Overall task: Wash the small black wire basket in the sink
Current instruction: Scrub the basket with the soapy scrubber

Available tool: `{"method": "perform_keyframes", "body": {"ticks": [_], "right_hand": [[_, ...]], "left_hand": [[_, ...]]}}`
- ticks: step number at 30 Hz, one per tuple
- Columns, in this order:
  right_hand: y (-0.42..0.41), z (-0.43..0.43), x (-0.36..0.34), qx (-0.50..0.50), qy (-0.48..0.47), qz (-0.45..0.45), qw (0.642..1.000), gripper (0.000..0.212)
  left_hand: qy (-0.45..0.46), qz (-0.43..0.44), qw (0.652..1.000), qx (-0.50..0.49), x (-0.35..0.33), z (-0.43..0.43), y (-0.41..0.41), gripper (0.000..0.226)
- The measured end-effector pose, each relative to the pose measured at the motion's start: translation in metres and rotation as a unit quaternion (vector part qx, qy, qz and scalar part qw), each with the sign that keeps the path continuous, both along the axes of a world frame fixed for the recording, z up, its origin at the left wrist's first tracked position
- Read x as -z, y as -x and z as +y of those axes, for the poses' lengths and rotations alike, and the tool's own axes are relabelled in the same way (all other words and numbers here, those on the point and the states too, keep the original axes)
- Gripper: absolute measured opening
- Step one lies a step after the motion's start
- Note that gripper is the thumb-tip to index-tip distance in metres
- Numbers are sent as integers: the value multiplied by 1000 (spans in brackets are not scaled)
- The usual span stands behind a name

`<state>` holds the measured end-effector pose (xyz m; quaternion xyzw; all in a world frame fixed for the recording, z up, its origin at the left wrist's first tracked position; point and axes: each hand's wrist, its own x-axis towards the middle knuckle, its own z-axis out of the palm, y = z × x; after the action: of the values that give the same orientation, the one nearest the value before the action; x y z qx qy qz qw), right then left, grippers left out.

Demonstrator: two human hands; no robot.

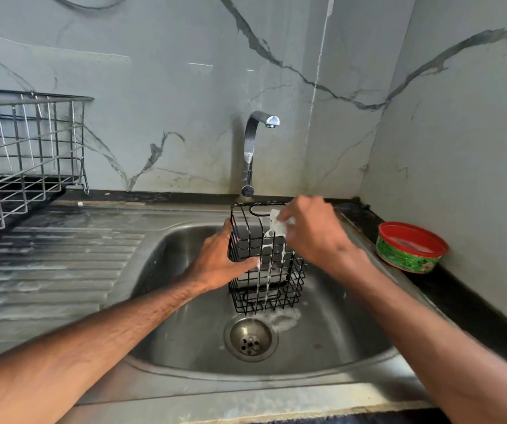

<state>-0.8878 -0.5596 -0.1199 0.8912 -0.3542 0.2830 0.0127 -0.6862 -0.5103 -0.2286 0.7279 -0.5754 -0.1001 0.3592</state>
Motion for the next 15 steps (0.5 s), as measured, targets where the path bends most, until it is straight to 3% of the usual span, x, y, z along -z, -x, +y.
{"method": "perform_keyframes", "body": {"ticks": [4, 9, 15], "right_hand": [[-21, 29, 10, -67, 56, 21, 996, 36], [-27, 23, 14, -106, 47, 27, 993, 49], [0, -12, 5, -66, -18, -25, 997, 29]], "left_hand": [[10, -8, 1000, 11, -2, 2, 2, 121], [29, -15, 999, 34, -8, 6, 9, 102], [30, 13, 999, 28, -4, 4, 7, 112]]}}
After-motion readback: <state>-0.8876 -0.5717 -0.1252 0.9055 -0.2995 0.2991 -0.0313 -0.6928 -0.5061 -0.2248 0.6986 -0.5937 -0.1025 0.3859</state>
